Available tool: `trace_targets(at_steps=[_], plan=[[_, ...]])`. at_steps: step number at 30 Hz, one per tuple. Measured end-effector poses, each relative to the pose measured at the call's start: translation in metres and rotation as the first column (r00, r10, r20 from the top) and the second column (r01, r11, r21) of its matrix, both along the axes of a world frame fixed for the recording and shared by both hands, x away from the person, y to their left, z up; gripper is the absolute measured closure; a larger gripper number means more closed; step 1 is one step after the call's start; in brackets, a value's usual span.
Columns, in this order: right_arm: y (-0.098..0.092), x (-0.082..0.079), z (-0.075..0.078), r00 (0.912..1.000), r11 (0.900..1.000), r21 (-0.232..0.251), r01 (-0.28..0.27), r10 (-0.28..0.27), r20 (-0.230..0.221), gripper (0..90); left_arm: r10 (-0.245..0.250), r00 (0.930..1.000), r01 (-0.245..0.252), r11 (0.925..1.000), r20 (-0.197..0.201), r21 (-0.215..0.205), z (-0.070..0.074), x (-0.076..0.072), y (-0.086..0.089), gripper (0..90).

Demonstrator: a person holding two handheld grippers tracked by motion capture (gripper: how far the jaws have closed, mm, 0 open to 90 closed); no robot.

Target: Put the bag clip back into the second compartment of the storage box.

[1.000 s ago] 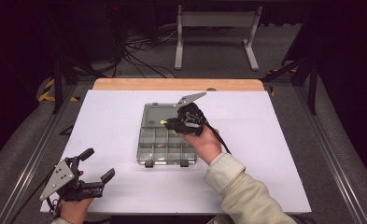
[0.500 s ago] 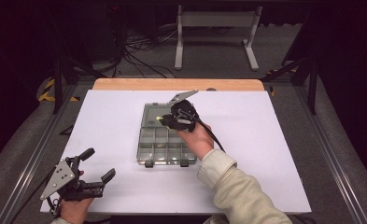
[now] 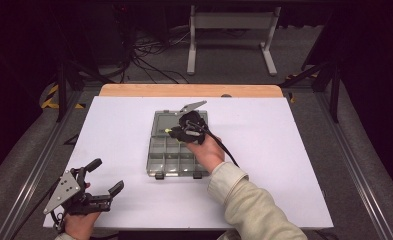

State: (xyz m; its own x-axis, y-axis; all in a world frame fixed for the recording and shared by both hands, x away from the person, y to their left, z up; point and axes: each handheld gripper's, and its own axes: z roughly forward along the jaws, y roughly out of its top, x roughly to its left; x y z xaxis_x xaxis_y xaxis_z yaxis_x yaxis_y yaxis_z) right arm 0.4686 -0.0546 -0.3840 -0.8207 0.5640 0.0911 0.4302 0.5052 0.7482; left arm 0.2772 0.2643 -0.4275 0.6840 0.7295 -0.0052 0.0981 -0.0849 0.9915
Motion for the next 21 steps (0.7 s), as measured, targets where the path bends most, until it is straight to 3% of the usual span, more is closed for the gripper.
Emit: trace_targets(at_steps=[21], plan=[[0.011, 0.000, -0.022, 0.9983, 1.000, 0.014, 0.001, 0.000, -0.057, 77.9, -0.002, 1.0000, 0.002, 1.0000, 0.001, 0.000, 0.000, 0.000, 0.000, 2.2]])
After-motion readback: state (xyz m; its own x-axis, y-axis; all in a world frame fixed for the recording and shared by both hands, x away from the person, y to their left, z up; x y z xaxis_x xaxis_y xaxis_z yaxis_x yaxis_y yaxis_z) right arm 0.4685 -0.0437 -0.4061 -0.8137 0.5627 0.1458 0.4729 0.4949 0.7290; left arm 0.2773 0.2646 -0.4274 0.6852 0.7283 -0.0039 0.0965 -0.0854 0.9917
